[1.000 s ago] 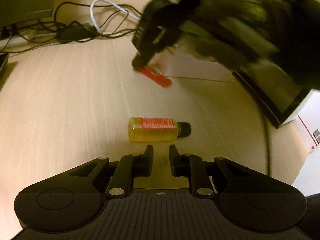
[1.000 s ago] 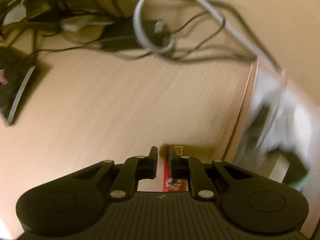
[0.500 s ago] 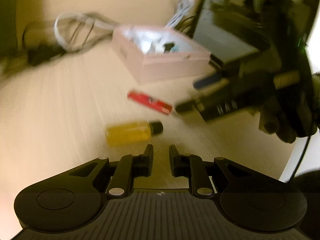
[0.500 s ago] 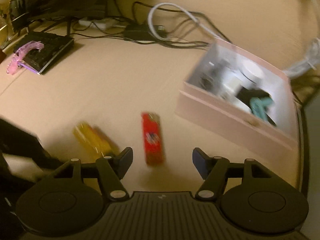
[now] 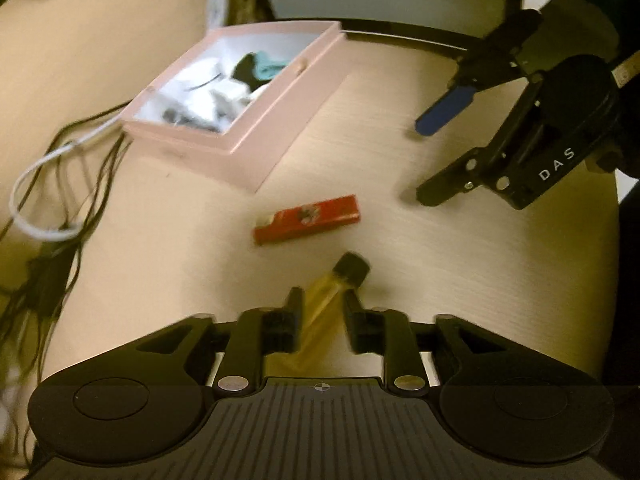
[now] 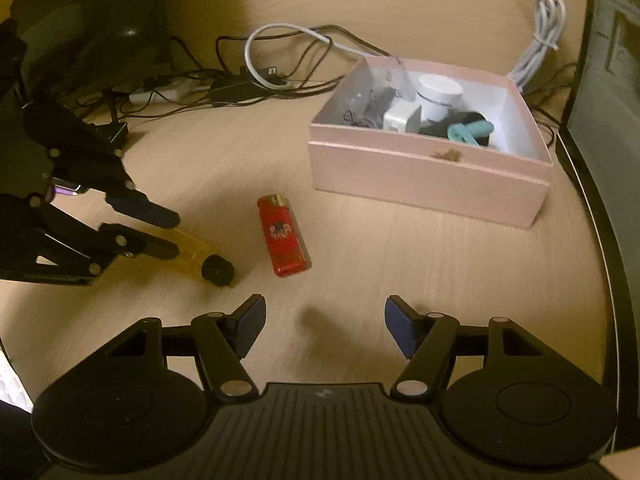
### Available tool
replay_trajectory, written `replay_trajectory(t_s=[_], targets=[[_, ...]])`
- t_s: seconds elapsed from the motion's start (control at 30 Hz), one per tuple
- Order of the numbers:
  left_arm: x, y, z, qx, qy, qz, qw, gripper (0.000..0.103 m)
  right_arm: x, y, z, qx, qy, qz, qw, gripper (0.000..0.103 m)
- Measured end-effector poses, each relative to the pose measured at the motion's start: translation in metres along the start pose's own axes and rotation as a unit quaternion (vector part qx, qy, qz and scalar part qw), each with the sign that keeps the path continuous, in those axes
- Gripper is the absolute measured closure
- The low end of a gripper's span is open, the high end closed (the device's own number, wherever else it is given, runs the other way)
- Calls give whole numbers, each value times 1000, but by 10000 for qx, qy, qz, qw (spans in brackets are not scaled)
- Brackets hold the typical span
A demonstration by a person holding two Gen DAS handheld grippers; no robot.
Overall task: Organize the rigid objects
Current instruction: 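Close the left tool on the yellow bottle, then grasp the red lighter with the right tool while the left tool holds the bottle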
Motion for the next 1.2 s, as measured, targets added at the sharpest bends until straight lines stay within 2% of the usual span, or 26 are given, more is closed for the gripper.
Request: replay_trajectory(t_s=[0.2, 0.27, 0.4, 0.5, 0.57, 0.7, 0.8, 0.87, 1.0, 1.2], targets=[[-3, -3, 22, -161, -1, -230, 9996, 64, 10, 2, 4, 29, 194, 90, 9998, 36], [-8, -2, 23, -72, 78, -592, 9982, 66, 10, 1, 6, 29, 222, 50, 9997, 36], [-15, 6, 17, -97, 264, -1446, 9891, 71, 6, -5, 12, 68, 246, -91, 9996, 36], [-14, 18, 9, -7, 167, -1859, 9824, 71, 0, -12, 17, 150, 239, -259, 9993, 35], [-17, 28, 4, 30, -56, -2275, 9738, 71, -7, -17, 22, 208, 198, -448, 9986, 34], [-24, 49, -6, 124, -530, -3278, 9432, 71, -19, -27, 36, 288, 143, -659, 9973, 31], [-24, 59, -13, 278, -630, -3793, 9227, 71, -28, -33, 50, 234, 94, -737, 9970, 31], [-24, 63, -15, 332, -661, -3979, 9144, 70, -34, -35, 58, 191, 36, -785, 9967, 31], [-21, 65, -18, 355, -726, -4153, 9061, 70, -45, -38, 67, 147, -90, -836, 9963, 31], [-25, 63, -12, 356, -658, -4270, 9011, 70, -49, -45, 75, 240, -67, -870, 9959, 32]])
Point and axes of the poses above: each gripper's, at about its wrist camera, not at the fingertips, and z roughly the way its jaws point, x to its right, y to its underside, the point moved 5 cm from there along z, roughly the way its jaws point, and after that the axes turned 2 degrees about y, right-handed, at the moved point
